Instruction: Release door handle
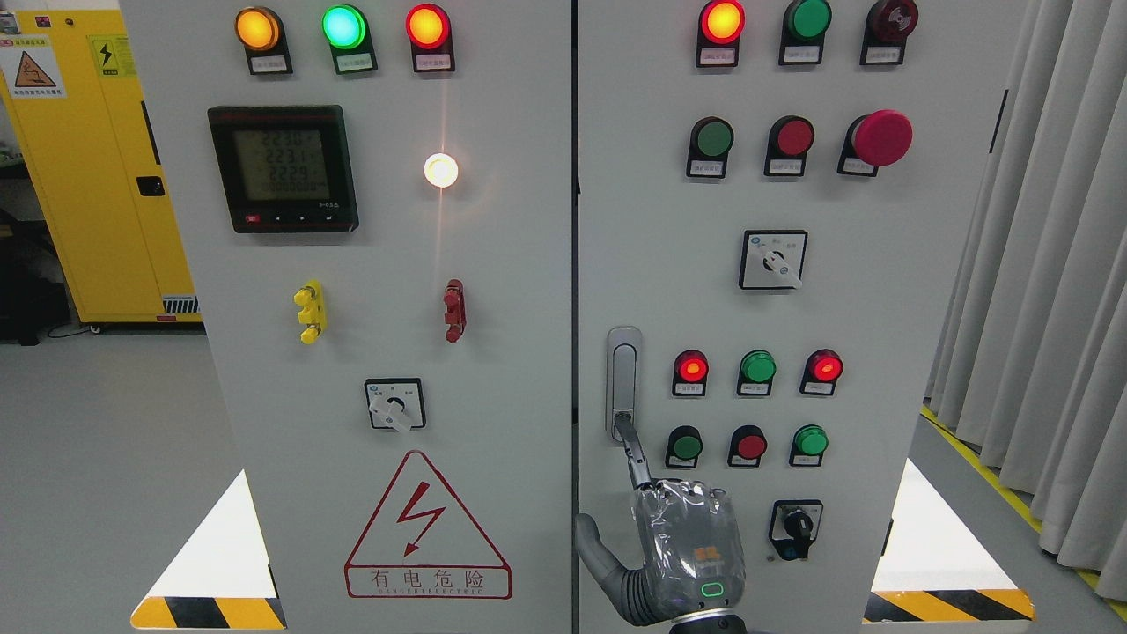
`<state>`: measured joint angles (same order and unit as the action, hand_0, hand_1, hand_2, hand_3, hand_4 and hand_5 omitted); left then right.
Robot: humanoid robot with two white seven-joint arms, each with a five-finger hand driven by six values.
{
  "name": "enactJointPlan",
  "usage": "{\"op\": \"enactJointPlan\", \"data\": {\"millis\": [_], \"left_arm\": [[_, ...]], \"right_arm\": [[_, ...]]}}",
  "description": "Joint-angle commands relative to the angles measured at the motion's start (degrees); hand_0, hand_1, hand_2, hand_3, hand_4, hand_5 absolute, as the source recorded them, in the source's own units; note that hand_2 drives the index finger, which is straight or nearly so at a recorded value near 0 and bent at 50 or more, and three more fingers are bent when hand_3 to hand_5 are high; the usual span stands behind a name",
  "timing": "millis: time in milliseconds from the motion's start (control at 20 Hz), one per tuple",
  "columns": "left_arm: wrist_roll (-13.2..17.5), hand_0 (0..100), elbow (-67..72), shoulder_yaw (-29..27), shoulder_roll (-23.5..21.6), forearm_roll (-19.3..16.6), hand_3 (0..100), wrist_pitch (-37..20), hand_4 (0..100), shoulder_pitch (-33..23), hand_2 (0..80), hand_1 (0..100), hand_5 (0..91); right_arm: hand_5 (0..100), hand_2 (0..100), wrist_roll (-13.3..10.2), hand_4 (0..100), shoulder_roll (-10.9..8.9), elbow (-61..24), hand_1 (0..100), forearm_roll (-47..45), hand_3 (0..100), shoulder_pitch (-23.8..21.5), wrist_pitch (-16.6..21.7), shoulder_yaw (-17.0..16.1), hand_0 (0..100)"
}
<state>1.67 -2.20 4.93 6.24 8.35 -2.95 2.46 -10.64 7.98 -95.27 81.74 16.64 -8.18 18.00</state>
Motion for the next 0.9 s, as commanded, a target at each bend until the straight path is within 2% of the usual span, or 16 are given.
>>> {"op": "enactJointPlan", "data": {"millis": [0,852], "left_arm": [[0.0,12,0.0,0.0,0.0,0.0,0,0.0,0,0.0,0.0,56,0.0],[0.0,12,0.0,0.0,0.0,0.0,0,0.0,0,0.0,0.0,56,0.0]], "right_arm": [[100,4,0.1,100,0.11,0.0,35,0.0,100,-0.5,0.0,-0.1,41],[100,4,0.9,100,0.11,-0.3,35,-0.2,100,-1.0,0.1,-0.1,42]]}}
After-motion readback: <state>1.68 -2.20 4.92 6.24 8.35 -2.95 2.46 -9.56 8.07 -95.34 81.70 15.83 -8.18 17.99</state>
